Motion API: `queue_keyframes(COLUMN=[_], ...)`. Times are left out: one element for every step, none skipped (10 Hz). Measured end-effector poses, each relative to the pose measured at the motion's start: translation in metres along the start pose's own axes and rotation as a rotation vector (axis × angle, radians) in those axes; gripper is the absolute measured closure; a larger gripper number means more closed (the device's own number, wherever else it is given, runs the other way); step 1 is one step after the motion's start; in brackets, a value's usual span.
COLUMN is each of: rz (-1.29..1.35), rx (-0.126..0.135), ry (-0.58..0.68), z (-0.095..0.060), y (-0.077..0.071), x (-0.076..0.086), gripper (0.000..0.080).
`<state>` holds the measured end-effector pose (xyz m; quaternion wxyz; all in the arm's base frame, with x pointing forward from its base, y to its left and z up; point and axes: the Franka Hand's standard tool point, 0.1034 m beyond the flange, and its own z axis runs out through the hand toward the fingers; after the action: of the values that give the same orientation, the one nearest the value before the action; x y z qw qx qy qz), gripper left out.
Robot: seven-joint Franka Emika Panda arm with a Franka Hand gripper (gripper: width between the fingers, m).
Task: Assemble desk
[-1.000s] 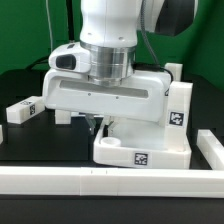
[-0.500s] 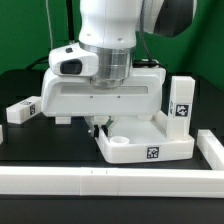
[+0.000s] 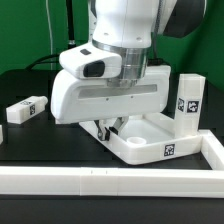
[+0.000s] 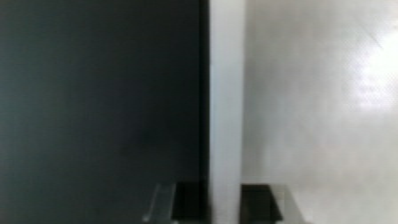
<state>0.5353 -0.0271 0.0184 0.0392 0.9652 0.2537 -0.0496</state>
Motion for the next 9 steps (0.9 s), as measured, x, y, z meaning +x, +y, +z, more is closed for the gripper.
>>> queue_keyframes(rz=[-0.056,-0.082,-0.159,-0.225,-0.29,-0.414,-0.556,-0.586,-0.627], rx=[0.0,0.0,-0.007,-0.019,-0.028,-0.039,-0.047,-0.046,-0.048], ry=[-0.002,-0.002,-0.007,-0.009,-0.007,-0.009,-0.012,-0.015,-0.02], z=[0.001,0.001,0.001,-0.001,-0.003,-0.006,-0.008,-0.006,-0.005], y=[0.001,0.002,0.002,-0.003,-0.007,-0.008,-0.005,-0.004,-0.002], x=[-0.001,-0.002,-0.001,0.006,0.014,0.021,0.028,0.025,0.024], gripper=[0.0733,0.0733,0.0733,0.0736,0.0736,0.0736,0.0736,0.0736,0.0736])
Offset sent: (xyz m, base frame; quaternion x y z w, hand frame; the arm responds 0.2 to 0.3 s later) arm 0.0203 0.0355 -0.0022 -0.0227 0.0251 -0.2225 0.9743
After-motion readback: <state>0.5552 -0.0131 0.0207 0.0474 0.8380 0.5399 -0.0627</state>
